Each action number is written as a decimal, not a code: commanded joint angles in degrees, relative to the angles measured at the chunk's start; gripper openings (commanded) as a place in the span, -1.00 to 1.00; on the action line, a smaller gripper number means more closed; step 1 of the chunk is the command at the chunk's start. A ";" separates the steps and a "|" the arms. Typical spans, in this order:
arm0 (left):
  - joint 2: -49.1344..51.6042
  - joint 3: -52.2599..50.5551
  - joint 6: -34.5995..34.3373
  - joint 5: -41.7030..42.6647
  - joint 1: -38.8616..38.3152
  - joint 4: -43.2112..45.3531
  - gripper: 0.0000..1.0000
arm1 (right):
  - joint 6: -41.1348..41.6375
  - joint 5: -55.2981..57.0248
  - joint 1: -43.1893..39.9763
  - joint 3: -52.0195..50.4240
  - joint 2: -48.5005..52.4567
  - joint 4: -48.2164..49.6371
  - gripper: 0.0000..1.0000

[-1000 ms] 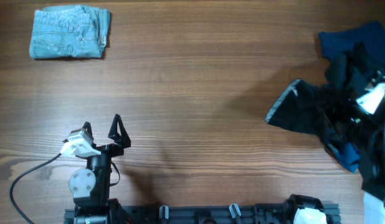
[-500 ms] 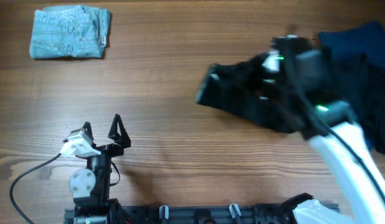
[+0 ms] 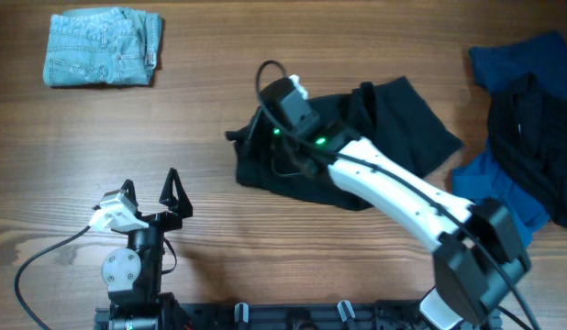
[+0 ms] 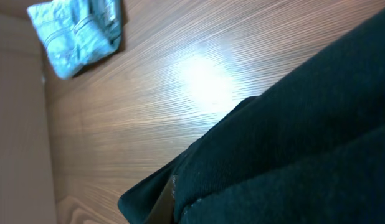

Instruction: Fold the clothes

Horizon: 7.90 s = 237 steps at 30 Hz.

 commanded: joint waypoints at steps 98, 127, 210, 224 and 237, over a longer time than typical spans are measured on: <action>-0.42 -0.26 1.11 -0.52 0.35 -0.26 1.00 | -50.80 -3.54 -24.13 1.44 -0.28 -25.70 0.15; -0.42 -0.26 1.11 -0.52 0.35 -0.26 0.99 | -44.19 7.54 -22.29 1.44 9.55 -17.46 0.05; -0.42 -0.26 1.11 -0.52 0.35 -0.26 1.00 | -39.60 36.79 -39.80 2.62 3.04 -28.59 -0.92; -0.42 -0.26 1.11 -0.52 0.35 -0.26 1.00 | -36.11 32.44 -42.66 2.62 1.40 -31.08 -0.41; -0.42 -0.26 1.11 -0.55 0.35 -0.26 0.99 | -58.36 -11.17 -38.29 2.62 -10.73 -28.15 0.99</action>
